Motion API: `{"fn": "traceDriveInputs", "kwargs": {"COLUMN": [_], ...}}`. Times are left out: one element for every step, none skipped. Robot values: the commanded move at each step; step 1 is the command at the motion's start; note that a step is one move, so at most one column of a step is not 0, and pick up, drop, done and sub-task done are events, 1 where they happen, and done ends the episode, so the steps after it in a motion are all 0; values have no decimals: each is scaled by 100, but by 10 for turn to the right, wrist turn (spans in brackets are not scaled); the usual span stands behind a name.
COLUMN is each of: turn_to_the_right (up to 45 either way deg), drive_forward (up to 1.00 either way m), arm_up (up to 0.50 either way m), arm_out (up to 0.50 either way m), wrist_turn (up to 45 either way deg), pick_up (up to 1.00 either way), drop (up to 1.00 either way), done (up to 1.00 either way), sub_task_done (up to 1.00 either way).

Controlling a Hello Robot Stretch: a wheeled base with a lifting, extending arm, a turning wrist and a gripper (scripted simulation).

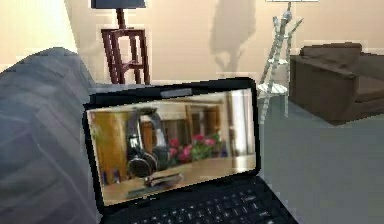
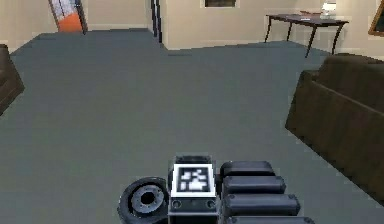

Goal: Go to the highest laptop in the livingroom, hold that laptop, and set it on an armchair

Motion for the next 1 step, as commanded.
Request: {"fn": "traceDriveInputs", "kwargs": {"turn_to_the_right": [210], "drive_forward": [0], "arm_up": [0], "arm_out": [0], "wrist_turn": [0], "pick_up": [0], "drop": [0], "done": [0], "sub_task_done": [0]}}
